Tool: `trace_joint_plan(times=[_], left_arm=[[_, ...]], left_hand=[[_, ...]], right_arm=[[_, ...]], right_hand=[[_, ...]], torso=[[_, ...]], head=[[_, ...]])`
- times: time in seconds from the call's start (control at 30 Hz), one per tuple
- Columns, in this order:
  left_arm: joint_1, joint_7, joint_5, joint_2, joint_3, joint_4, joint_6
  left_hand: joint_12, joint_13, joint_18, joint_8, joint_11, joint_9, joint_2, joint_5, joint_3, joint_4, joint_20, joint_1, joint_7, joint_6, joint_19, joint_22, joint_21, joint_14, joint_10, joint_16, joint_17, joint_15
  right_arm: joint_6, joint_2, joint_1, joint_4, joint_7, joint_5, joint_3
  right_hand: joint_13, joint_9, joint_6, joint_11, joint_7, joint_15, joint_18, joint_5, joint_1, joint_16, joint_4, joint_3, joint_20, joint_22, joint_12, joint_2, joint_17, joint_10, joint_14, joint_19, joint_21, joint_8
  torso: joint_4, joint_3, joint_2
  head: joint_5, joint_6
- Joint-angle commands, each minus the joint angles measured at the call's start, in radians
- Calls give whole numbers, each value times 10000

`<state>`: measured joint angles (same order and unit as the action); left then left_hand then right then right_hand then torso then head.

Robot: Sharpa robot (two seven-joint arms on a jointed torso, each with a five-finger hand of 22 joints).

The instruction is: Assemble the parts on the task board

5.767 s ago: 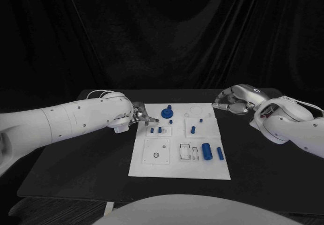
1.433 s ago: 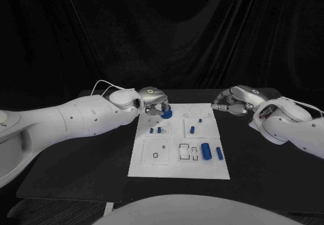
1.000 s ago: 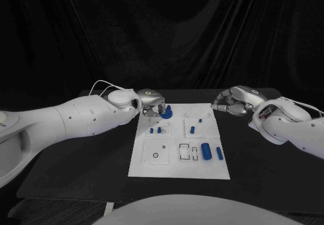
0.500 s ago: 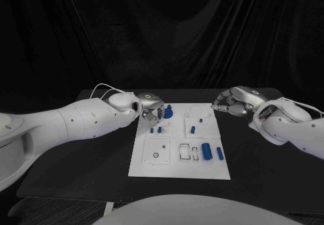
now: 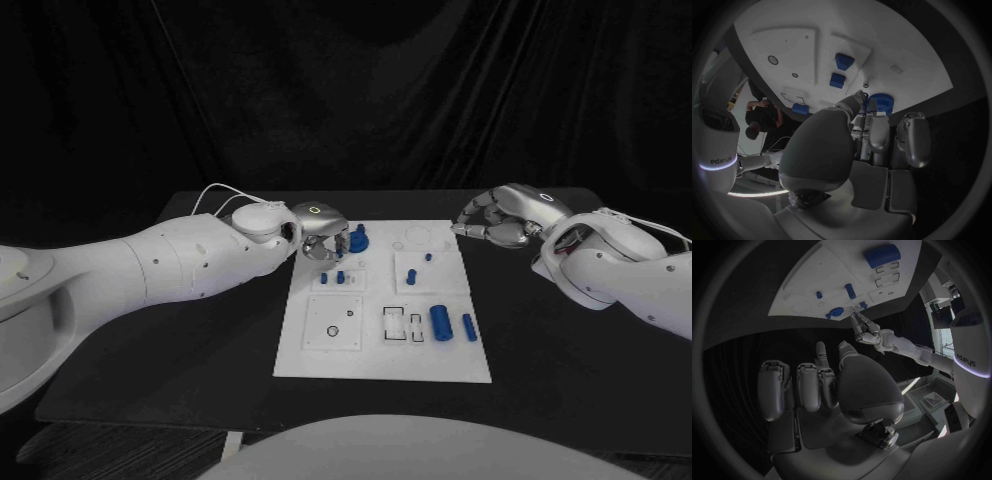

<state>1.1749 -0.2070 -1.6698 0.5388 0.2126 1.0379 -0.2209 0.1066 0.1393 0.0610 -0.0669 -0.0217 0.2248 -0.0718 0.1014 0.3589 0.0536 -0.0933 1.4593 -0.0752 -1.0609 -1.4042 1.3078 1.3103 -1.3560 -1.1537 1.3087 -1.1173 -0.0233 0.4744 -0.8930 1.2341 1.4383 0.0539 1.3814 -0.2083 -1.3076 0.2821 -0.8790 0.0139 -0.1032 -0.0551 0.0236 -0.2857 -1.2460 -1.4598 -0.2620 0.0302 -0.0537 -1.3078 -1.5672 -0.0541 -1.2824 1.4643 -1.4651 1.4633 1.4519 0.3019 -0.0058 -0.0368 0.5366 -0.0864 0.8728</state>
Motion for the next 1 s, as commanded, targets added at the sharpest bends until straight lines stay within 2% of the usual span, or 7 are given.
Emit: trace_joint_plan(times=[0.03,1.0], left_arm=[[-23,-25,-2,-2,-8,9,-14],[-207,123,-2,-85,-8,-225,220]], left_hand=[[-44,-4,-2,36,17,-17,-8,27,-33,52,-8,61,22,64,45,1813,-33,90,86,-47,17,13],[-50,-4,14,7,30,-45,-9,39,-18,33,-16,105,36,60,111,1790,-120,185,86,-109,106,10]], right_arm=[[0,-7,-27,22,-57,12,8],[-108,-56,-47,92,-103,12,7]], right_hand=[[-2632,-12,-66,68,23,63,98,-43,-28,47,-29,-11,-64,-2185,-36,-106,8,1065,-558,494,-51,-21],[-2632,-17,-83,65,27,60,100,-28,-48,51,-24,-14,-62,-2183,-36,-108,18,1065,-556,491,-59,-22]], torso=[[-6,-1,4],[2,0,1]], head=[[-4,-2],[14,-2]])
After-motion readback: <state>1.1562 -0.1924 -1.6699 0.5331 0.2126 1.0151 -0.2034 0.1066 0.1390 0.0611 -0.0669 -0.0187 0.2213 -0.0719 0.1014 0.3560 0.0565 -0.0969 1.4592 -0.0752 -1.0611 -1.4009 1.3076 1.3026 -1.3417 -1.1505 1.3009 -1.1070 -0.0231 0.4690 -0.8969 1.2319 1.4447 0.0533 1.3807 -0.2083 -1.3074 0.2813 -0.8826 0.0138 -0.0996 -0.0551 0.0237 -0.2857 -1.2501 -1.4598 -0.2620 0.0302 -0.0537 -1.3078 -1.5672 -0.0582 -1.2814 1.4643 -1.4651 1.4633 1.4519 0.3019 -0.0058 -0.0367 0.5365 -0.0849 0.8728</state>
